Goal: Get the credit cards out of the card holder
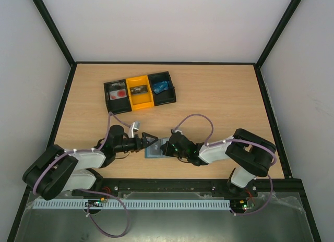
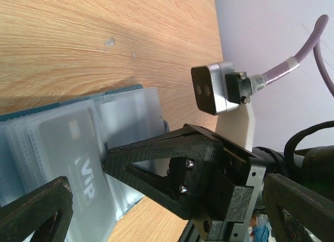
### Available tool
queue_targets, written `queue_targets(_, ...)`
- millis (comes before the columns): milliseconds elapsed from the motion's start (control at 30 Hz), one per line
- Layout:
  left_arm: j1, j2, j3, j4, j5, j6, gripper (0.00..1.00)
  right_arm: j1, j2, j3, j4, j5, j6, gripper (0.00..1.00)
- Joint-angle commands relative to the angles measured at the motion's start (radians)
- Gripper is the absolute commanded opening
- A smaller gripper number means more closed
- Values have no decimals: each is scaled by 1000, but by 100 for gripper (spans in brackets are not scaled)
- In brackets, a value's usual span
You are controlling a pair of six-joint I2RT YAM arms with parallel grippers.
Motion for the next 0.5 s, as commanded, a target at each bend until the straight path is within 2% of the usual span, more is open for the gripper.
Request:
queue_targets(0, -5, -22, 18, -81, -27, 70, 100, 7, 38, -23, -75, 4, 2, 2)
queue_targets(467, -6, 9, 15, -73, -32, 88, 100, 8, 67, -17, -57, -14, 11, 2)
